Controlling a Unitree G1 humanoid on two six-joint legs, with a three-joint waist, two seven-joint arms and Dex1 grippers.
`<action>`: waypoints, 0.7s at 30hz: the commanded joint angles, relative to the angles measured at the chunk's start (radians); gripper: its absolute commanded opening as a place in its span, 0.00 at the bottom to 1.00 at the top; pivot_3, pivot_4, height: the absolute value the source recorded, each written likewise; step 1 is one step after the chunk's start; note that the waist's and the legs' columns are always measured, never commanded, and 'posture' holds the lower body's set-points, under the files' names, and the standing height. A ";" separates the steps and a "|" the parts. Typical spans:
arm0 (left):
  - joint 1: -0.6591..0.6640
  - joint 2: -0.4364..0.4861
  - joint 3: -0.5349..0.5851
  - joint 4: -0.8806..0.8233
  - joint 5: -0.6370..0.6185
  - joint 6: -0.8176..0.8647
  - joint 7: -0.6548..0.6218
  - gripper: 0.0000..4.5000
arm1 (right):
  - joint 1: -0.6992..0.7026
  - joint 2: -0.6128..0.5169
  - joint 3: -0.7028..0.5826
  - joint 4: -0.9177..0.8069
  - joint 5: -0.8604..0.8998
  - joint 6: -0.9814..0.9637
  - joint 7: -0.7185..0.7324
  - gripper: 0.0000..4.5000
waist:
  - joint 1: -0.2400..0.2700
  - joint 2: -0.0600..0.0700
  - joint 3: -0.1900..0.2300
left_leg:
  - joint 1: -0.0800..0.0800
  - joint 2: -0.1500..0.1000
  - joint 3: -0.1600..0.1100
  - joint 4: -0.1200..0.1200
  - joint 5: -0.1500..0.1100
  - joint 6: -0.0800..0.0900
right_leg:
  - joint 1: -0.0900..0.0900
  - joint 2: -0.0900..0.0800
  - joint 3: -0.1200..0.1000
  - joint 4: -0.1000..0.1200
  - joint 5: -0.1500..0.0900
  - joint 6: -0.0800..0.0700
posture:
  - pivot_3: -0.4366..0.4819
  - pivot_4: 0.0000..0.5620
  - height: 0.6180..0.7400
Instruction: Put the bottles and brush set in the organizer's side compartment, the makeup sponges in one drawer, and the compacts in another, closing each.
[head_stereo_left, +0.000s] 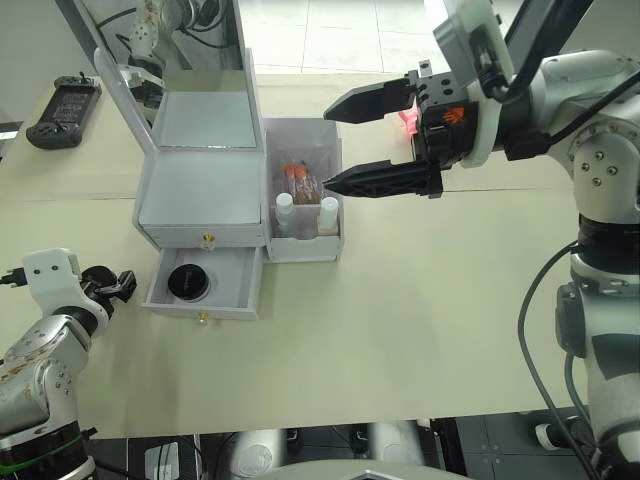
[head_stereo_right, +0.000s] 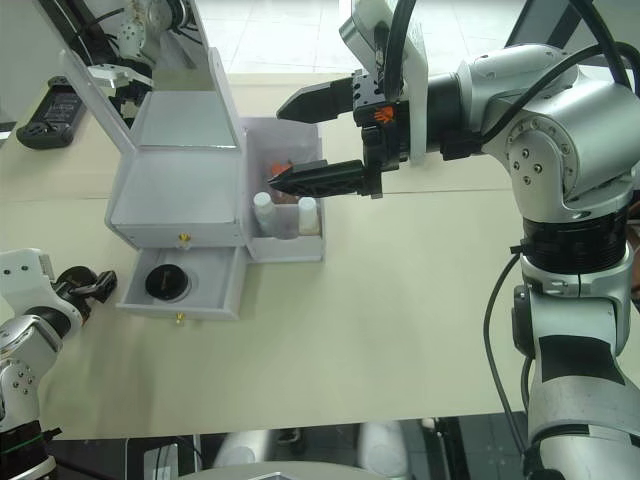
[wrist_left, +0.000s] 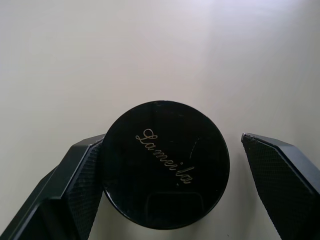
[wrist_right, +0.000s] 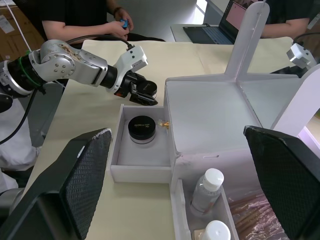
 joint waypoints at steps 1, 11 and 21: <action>-0.014 0.023 0.035 -0.013 0.002 0.018 0.004 0.81 | -0.010 0.000 -0.042 -0.020 0.026 0.004 -0.009 1.00 | 0.000 0.000 0.000 | 0.000 0.000 0.000 0.000 0.000 0.000 | 0.000 0.000 0.000 0.000 0.000 0.000 | 0.48 0.27 1.00; -0.061 0.196 0.124 -0.031 -0.062 -0.011 -0.159 0.65 | -0.015 0.004 -0.042 -0.014 0.039 -0.012 -0.011 1.00 | -0.001 -0.001 0.000 | 0.000 0.000 0.000 0.000 0.000 0.000 | -0.001 0.000 0.001 0.000 0.000 0.000 | 0.48 0.27 1.00; 0.193 0.565 0.350 -0.217 -0.359 -0.075 -1.019 0.65 | -0.023 0.007 -0.044 -0.004 0.091 0.013 0.054 1.00 | -0.018 -0.001 0.002 | -0.001 0.002 0.002 -0.004 0.001 -0.003 | -0.003 0.003 0.001 -0.001 0.001 -0.001 | 0.48 0.27 1.00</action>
